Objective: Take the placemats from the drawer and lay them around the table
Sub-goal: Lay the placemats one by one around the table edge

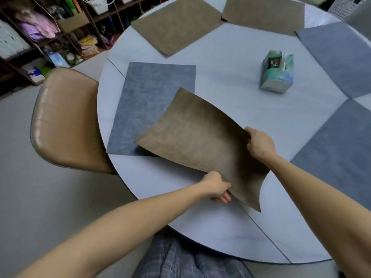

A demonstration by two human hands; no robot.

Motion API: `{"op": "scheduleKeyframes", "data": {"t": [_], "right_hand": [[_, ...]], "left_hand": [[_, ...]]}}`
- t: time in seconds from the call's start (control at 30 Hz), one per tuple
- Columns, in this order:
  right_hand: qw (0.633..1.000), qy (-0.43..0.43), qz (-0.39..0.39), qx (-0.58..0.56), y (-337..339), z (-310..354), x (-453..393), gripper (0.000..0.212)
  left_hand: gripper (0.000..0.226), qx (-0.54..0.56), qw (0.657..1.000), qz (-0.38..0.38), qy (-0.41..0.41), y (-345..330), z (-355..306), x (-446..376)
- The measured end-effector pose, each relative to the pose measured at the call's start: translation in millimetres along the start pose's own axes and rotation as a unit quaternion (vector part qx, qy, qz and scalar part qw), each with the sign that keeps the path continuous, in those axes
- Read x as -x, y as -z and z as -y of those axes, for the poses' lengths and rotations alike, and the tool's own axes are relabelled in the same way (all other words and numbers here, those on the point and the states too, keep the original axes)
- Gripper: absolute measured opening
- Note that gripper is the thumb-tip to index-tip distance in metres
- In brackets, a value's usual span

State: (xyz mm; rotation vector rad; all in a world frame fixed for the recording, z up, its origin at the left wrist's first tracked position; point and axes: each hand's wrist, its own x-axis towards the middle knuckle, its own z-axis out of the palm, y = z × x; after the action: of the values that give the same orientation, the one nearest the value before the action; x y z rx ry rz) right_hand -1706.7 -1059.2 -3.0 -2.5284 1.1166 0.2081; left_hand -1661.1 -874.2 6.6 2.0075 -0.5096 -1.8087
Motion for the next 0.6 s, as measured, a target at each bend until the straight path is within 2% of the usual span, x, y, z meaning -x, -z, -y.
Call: {"op": "scheduleKeyframes", "data": {"t": [0.07,0.1,0.13,0.17,0.2,0.23,0.27,0.3,0.37,0.4,0.53,0.6], "right_hand": [[1.000,0.023,-0.006,-0.002,0.3,-11.6,8.4,0.035],[0.999,0.036,-0.008,-0.006,1.0,-16.8,12.0,0.035],[0.999,0.046,-0.009,-0.008,1.3,-21.8,14.3,0.034],[0.999,0.052,-0.008,-0.009,2.1,-28.9,17.6,0.032],[0.999,0.053,-0.008,-0.007,2.3,-35.0,20.3,0.030],[0.999,0.052,-0.007,-0.003,1.1,-40.4,22.7,0.028],[0.999,0.048,-0.008,0.002,-1.2,-44.9,24.9,0.026],[0.999,0.041,-0.014,0.008,-3.7,-48.2,27.4,0.025],[0.999,0.023,-0.039,0.021,-9.4,-51.3,33.2,0.022],[0.998,0.017,-0.056,0.027,-12.4,-51.6,36.6,0.022],[0.992,0.016,-0.111,0.054,-30.1,-54.5,52.8,0.031],[0.988,-0.044,-0.148,-0.009,-35.3,-63.7,65.2,0.031]], "left_hand": [[0.045,-0.049,0.997,0.064,0.019,-6.9,-9.6,6.7],[0.046,-0.109,0.989,0.099,0.024,-5.7,-12.5,10.0],[0.045,-0.189,0.976,0.106,0.019,-2.7,-15.6,12.4],[0.042,-0.288,0.955,0.072,-0.006,-1.6,-19.4,14.0],[0.038,-0.404,0.913,0.000,-0.050,-0.4,-21.3,12.8],[0.040,-0.512,0.849,-0.083,-0.098,-0.4,-20.6,10.4],[0.056,-0.594,0.782,-0.136,-0.135,-2.5,-17.4,6.7],[0.080,-0.651,0.730,-0.139,-0.156,-6.2,-10.2,-0.9],[0.121,-0.715,0.677,-0.086,-0.151,-15.0,4.4,-17.8],[0.132,-0.725,0.670,-0.063,-0.147,-19.3,10.0,-26.7],[0.146,-0.696,0.699,-0.032,-0.160,-27.6,24.0,-51.5],[0.144,-0.694,0.699,-0.028,-0.169,-23.5,27.0,-54.8]]}}
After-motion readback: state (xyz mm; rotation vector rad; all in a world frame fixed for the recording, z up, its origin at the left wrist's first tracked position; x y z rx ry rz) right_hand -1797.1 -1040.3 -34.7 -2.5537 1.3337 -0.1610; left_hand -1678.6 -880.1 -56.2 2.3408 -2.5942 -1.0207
